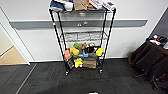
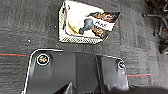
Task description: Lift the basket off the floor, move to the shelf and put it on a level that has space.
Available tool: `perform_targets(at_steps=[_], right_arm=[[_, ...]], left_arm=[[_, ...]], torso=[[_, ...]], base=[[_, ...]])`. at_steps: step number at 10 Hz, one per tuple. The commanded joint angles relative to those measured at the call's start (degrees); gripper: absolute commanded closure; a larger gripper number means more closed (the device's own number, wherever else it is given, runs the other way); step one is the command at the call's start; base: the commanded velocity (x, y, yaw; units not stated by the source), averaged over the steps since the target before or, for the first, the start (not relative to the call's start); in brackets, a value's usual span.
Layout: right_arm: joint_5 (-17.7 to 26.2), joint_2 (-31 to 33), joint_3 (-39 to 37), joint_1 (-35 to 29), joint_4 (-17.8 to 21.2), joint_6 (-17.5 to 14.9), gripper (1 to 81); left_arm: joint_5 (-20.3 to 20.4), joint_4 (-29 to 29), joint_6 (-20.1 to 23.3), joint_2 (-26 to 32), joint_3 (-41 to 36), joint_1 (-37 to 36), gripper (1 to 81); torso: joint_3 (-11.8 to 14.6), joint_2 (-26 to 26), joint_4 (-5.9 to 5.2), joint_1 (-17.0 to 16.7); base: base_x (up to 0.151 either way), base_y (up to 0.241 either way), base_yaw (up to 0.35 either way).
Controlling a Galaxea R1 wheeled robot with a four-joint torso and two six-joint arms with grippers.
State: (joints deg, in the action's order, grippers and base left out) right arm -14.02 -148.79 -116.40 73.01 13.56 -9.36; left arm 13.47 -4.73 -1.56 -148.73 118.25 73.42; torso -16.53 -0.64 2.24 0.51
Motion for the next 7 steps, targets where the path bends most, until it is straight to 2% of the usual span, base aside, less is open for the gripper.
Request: perform_targets(at_steps=[1, 4, 7], right_arm=[[2.77, 1.27, 1.01, -1.68, 0.15, 0.22, 1.0], [2.77, 1.28, 0.83, -0.45, 0.15, 0.22, 1.0], [2.94, 1.45, 0.65, -0.18, 0.24, 0.22, 1.0]], left_arm=[[-3.1, -0.28, -0.02, 2.11, -1.44, -1.31, 1.0], [-4.93, -0.81, -1.16, 3.43, -3.11, -0.87, 1.0], [-5.74, -0.89, -1.16, 3.17, -2.93, -0.95, 1.0]], torso=[[0.0, -5.73, 0.0, 3.69], [0.0, -7.21, 0.0, 4.59], [0.02, -13.16, 0.0, 8.33]], base=[[0.0, 0.0, 0.0], [0.0, 0.0, 0.0], [0.0, 0.0, 0.0]])
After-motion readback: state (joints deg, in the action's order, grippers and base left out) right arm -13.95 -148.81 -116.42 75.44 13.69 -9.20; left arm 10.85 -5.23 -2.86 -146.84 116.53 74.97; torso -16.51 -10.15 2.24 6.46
